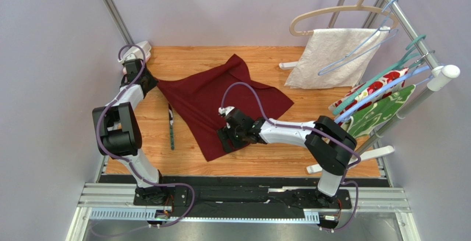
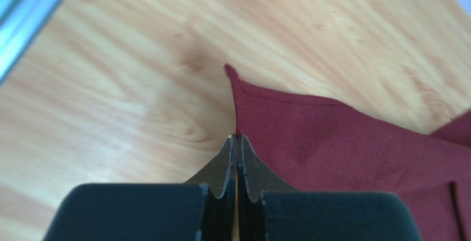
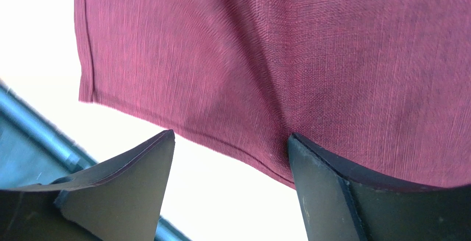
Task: Fold the napkin, place the utensils inside, and roll it up
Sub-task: Flatten the napkin out
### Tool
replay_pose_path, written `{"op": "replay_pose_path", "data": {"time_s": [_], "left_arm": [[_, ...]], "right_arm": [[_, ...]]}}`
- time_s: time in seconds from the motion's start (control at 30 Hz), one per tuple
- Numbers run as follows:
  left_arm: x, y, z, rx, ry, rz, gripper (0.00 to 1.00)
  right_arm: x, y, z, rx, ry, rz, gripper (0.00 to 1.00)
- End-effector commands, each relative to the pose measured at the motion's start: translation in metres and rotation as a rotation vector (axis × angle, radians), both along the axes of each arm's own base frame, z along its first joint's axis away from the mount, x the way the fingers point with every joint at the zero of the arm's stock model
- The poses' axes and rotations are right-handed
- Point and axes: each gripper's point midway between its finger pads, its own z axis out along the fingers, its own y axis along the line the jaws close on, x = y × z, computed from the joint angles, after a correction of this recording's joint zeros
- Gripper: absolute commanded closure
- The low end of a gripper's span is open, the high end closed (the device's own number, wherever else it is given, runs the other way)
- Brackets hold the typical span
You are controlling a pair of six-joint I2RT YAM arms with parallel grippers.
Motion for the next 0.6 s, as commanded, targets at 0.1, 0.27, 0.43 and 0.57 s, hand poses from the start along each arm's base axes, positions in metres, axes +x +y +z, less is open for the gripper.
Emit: {"op": "replay_pose_path", "data": {"time_s": [0.1, 0.27, 0.43, 0.57], "left_arm": [[-0.016, 0.049, 0.012, 0.071, 0.002, 0.092, 1.0], [0.0, 0.023, 0.027, -0.015, -0.079, -0.016, 0.54], [0.002, -0.012, 0.05, 0.043, -0.082, -0.061, 0.32], [-0.004, -0.054, 0.083, 0.075, -0.145, -0.128, 0.31]], "right_arm": [[-0.037, 0.002, 0.016, -0.061, 0.063, 0.081, 0.18], [0.023, -0.001, 0.09, -0.046, -0.195, 0.014, 0.16], [0.105, -0.017, 0.125, -0.069, -0.343, -0.116, 0.17], [0.17, -0.026, 0.129, -0.072, -0.379, -0.173, 0.2]]}}
